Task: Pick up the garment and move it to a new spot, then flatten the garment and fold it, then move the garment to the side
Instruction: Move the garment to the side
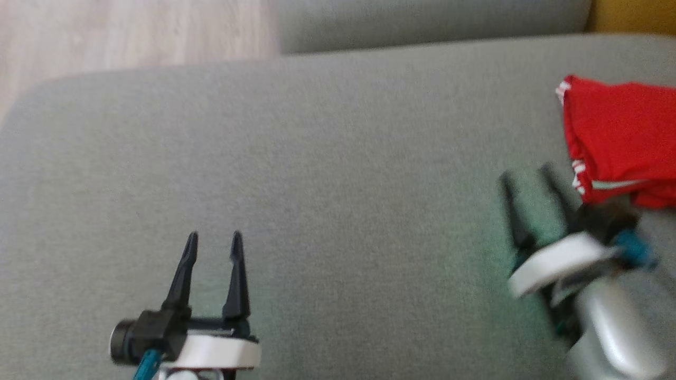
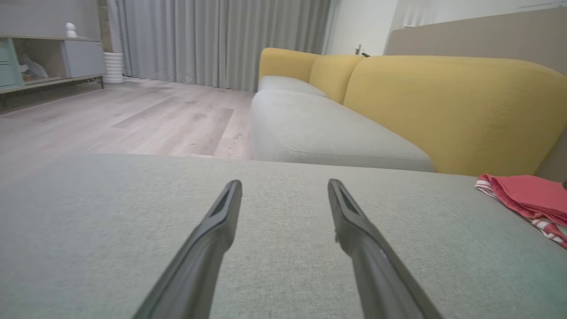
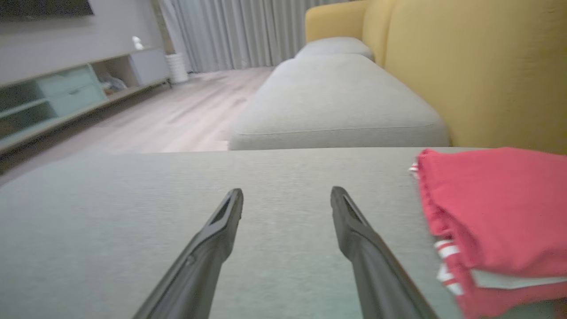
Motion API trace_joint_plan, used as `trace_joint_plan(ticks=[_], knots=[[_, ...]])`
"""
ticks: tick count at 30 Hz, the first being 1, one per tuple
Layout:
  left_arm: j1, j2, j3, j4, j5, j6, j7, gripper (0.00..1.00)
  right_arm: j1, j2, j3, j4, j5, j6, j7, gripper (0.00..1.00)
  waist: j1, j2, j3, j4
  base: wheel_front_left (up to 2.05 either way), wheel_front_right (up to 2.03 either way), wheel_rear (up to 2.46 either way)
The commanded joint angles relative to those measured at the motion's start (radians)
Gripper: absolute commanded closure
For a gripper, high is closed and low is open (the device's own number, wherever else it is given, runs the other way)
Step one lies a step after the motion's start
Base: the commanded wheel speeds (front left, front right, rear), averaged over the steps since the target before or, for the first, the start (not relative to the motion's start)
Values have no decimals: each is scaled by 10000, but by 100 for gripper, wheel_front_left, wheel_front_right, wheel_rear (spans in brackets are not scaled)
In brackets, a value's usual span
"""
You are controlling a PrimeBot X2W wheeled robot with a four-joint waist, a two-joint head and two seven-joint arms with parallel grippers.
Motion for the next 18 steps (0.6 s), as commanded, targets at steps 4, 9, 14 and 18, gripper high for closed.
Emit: trace_joint_plan(ticks=[4,9,14,18], knots=[[211,-17,559,-213,-219,14,-82,0,692,616,1098,339,585,-7,-1199,0,3,-1,-1129,302,0,0,0],[496,-17,730,-352,-146,104,-82,0,1502,985,1111,-223,360,-7,-1372,0,3,-1,-1442,308,0,0,0],[719,-17,751,-384,271,207,-82,0,2419,1220,770,-1110,-500,-7,-1377,0,3,-1,-1599,319,0,0,0],[860,-17,747,-449,353,319,-82,0,2696,1308,567,-1265,-775,-7,-1378,0,3,-1,-1678,324,0,0,0]])
